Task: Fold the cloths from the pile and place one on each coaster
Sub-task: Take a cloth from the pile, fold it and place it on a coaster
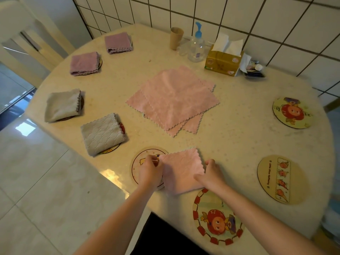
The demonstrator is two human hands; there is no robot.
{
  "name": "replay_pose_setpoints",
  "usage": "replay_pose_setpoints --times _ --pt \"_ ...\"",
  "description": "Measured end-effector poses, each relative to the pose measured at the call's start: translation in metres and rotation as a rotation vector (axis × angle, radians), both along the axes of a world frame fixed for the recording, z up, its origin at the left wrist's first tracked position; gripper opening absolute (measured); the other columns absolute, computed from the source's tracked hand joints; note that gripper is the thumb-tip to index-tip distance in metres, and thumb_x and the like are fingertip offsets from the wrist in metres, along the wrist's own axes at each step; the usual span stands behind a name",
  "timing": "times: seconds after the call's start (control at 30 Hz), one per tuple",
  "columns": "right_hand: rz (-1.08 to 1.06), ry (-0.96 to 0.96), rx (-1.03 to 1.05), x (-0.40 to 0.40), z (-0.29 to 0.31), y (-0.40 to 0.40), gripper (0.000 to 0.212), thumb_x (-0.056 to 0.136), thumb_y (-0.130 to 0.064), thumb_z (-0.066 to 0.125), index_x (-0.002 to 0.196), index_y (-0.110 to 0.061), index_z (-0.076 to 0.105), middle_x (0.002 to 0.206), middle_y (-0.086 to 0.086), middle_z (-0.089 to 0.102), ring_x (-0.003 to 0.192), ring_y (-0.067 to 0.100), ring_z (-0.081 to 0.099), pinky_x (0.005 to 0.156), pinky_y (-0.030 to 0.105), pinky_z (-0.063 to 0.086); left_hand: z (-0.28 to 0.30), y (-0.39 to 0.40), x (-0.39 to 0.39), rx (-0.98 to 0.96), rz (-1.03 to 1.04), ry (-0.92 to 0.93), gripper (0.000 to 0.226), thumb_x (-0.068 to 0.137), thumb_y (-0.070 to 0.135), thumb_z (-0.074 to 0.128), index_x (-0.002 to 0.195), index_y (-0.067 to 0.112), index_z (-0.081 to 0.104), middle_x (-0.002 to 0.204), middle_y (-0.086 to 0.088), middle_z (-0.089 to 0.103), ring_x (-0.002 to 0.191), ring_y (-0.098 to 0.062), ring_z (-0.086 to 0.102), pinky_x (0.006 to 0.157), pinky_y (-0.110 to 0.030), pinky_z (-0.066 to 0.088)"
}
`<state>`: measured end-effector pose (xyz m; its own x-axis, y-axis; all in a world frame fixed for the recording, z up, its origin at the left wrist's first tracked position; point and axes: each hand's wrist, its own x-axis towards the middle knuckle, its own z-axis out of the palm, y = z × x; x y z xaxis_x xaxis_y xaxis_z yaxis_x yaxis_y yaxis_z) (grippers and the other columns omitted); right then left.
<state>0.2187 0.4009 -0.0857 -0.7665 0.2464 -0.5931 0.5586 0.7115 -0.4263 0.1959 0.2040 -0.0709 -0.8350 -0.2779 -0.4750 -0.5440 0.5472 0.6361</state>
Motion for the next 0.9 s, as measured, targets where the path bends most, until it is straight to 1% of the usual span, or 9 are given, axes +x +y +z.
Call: replay_pose_setpoints --times 0.03,0.1,0.2,0.27,0.33,0.47,0.6,0.73,0.9 --pt "0.014 0.0 0.023 0.002 0.0 -0.002 0.056 0.078 -0.033 0.069 0.119 -0.012 0.038 0.113 0.004 0.051 0.084 0.016 0.057 0.064 0.029 0.054 0.002 0.005 -0.004 0.045 0.046 -0.026 0.019 0.091 0.028 0.054 0.108 0.021 0.052 0.09 0.005 0.063 0.072 -0.012 0.061 0.056 -0.024 0.046" --pt "0.047 -0.012 0.096 0.004 0.0 -0.005 0.053 0.079 -0.038 0.07 0.115 -0.013 0.04 0.107 0.003 0.055 0.078 0.015 0.058 0.057 0.026 0.049 -0.002 0.012 -0.01 0.131 0.076 -0.075 0.025 0.087 0.03 0.059 0.107 0.021 0.048 0.091 0.003 0.061 0.081 -0.02 0.063 0.065 -0.032 0.054" --pt "0.044 -0.06 0.205 0.007 -0.007 -0.005 0.054 0.073 -0.05 0.07 0.103 -0.012 0.045 0.096 0.002 0.06 0.077 0.019 0.062 0.065 0.033 0.055 -0.004 0.018 -0.013 0.147 0.089 -0.114 0.024 0.082 0.028 0.063 0.101 0.02 0.05 0.088 -0.001 0.06 0.083 -0.023 0.062 0.074 -0.041 0.058" --pt "0.052 -0.07 0.243 0.007 -0.011 -0.004 0.055 0.069 -0.057 0.069 0.097 -0.013 0.05 0.092 0.002 0.063 0.078 0.02 0.063 0.067 0.035 0.056 -0.005 0.018 -0.013 0.218 0.119 -0.088 0.022 0.083 0.025 0.062 0.102 0.017 0.059 0.089 -0.004 0.065 0.082 -0.023 0.064 0.07 -0.039 0.057" --pt "0.088 -0.081 0.222 0.006 -0.011 -0.001 0.05 0.07 -0.056 0.069 0.092 -0.015 0.053 0.089 0.001 0.063 0.08 0.021 0.063 0.064 0.03 0.053 -0.001 0.017 -0.011 0.33 0.13 -0.062 0.016 0.087 0.021 0.059 0.101 0.016 0.065 0.089 -0.005 0.067 0.082 -0.022 0.063 0.064 -0.032 0.053" --pt "0.133 -0.119 0.032 0.006 -0.003 0.002 0.03 0.078 -0.045 0.065 0.078 -0.017 0.055 0.074 -0.001 0.06 0.074 0.02 0.061 0.059 0.03 0.043 0.005 0.004 -0.006 0.576 0.143 -0.017 0.012 0.089 0.019 0.063 0.1 0.015 0.067 0.095 -0.015 0.067 0.083 -0.026 0.062 0.065 -0.038 0.049" --pt "0.029 -0.008 -0.194 0.004 0.014 -0.007 0.028 0.081 -0.035 0.065 0.096 -0.016 0.051 0.091 0.001 0.059 0.081 0.017 0.057 0.065 0.029 0.044 0.015 -0.022 -0.006 0.657 0.212 0.057 0.02 0.088 0.012 0.066 0.106 0.018 0.065 0.103 -0.013 0.063 0.089 -0.028 0.061 0.074 -0.046 0.052" --pt "-0.004 0.043 -0.404 -0.005 0.028 -0.036 0.028 0.084 -0.028 0.065 0.104 -0.019 0.048 0.102 0.001 0.058 0.091 0.017 0.057 0.074 0.03 0.046 0.018 -0.063 -0.009 0.615 0.352 0.107 0.027 0.088 0.01 0.065 0.113 0.016 0.061 0.109 -0.009 0.062 0.099 -0.026 0.061 0.077 -0.043 0.054" --pt "-0.04 0.067 -0.485 -0.011 0.021 -0.077 0.019 0.086 -0.021 0.062 0.1 -0.02 0.05 0.091 -0.004 0.056 0.087 0.016 0.057 0.076 0.033 0.05 0.005 -0.101 -0.009 0.512 0.502 0.089 0.027 0.088 0.006 0.066 0.112 0.017 0.062 0.107 -0.008 0.062 0.102 -0.026 0.06 0.08 -0.04 0.056"
